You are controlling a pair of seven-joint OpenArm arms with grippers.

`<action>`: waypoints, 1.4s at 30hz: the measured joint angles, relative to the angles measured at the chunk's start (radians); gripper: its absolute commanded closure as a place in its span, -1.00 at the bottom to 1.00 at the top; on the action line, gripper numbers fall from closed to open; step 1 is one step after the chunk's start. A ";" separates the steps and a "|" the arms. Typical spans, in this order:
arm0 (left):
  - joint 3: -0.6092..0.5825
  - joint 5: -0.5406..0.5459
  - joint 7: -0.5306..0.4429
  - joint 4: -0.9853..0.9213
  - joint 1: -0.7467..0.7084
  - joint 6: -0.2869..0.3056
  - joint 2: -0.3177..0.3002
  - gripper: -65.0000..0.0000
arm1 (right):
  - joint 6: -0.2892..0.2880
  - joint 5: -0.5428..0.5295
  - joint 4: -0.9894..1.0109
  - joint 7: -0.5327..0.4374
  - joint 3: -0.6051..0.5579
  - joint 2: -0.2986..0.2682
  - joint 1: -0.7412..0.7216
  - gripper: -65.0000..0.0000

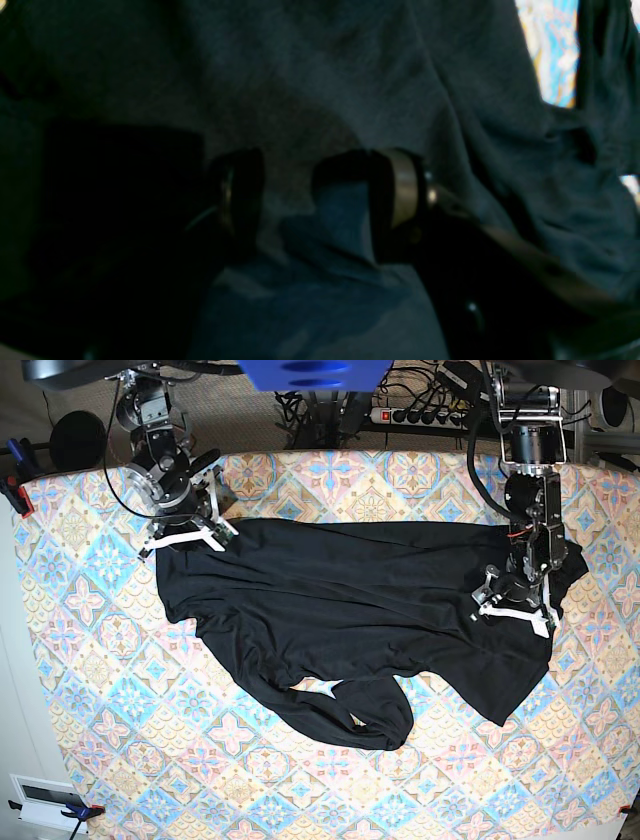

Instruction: Layout the t-shirt on the table in an organized manner, then fold the t-shirt properly

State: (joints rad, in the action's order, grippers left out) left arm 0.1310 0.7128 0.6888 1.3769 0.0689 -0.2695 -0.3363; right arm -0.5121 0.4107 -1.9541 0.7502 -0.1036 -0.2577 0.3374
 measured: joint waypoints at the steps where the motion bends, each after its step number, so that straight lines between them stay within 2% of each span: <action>1: 0.001 0.010 -0.001 0.000 -0.006 0.000 -0.002 -0.01 | 0.000 0.001 0.003 -0.004 -0.006 0.001 -0.003 0.50; 7: 0.003 0.018 -0.031 0.006 -0.041 0.011 -0.005 -0.01 | -0.006 0.001 0.053 0.010 -0.005 0.004 -0.006 0.49; 11: 0.003 0.019 -0.029 0.070 -0.090 0.010 -0.004 -0.01 | 0.004 0.000 -0.010 -0.014 0.001 0.004 -0.072 0.49; 20: 0.003 0.018 0.000 0.143 -0.143 0.000 -0.002 -0.01 | 0.002 -0.007 0.005 -0.003 0.002 0.006 -0.195 0.50; 26: 0.002 0.017 0.000 0.144 -0.143 0.000 -0.002 -0.01 | -0.008 -0.015 0.027 0.009 0.031 0.006 -0.212 0.50; 29: 0.003 0.017 0.000 0.144 -0.140 0.000 -0.002 -0.01 | 0.011 -0.002 0.026 0.002 0.046 0.003 -0.239 0.50; 36: 0.025 0.021 0.016 0.143 -0.127 0.000 0.005 -0.01 | -0.005 -0.015 0.086 0.002 0.050 0.006 -0.225 0.50; 42: 0.109 0.003 0.000 0.094 0.016 -0.002 -0.006 -0.01 | 0.008 -0.003 0.089 0.002 0.147 0.006 -0.277 0.50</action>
State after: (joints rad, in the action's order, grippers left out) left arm 0.2405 0.7162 0.6888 1.4708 0.0845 -0.2710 -0.3420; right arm -0.5045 0.4072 -1.8652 0.7517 0.0433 -0.2520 0.0608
